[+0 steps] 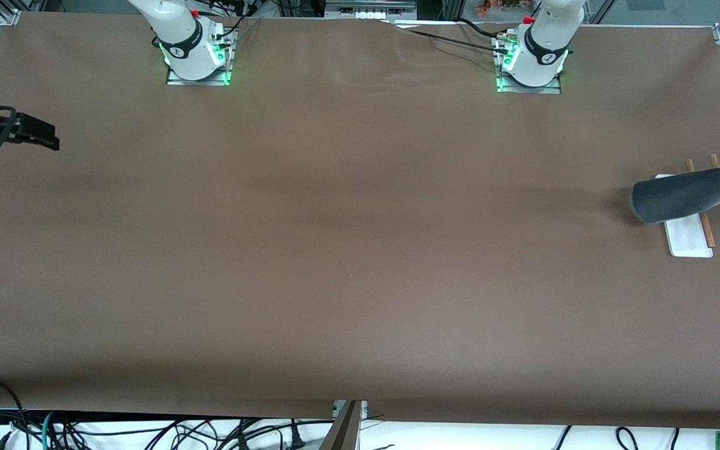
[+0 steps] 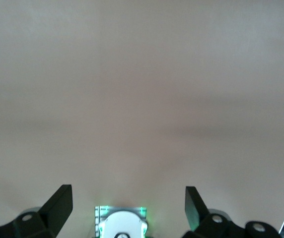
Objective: Pass towel and hang on rack
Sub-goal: 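Lower the towel over the wooden rods with the left gripper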
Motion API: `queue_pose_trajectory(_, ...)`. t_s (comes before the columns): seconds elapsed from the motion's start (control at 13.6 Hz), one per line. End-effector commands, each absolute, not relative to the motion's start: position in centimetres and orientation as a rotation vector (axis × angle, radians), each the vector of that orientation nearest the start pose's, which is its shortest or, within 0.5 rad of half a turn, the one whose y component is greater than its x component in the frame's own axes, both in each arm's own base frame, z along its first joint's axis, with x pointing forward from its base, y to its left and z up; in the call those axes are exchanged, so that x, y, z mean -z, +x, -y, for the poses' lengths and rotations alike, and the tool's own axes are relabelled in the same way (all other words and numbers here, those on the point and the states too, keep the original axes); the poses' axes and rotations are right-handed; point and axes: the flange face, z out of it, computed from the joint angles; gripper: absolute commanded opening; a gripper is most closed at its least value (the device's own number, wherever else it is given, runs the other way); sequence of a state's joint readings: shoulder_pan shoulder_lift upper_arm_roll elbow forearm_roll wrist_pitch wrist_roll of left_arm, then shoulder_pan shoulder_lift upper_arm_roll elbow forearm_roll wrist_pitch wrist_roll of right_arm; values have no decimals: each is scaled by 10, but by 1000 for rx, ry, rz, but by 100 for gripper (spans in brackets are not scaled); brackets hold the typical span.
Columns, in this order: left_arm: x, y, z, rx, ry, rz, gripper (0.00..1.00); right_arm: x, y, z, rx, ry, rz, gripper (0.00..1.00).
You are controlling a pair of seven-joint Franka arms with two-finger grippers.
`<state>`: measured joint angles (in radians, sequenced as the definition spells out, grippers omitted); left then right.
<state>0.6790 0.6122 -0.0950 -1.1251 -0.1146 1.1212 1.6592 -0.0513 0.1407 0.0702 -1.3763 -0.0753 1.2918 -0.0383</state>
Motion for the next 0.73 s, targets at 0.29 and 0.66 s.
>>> queue_pose_trajectory(0.29, -422, 529, -441, 66, 2248, 1571, 0, -612, 522, -36, -475, -3180, -26, 100)
queue_pose_trajectory(0.66, -401, 531, -476, 144, 2300, 1729, 0, -608, 525, -28, -479, -3162, 110, 100)
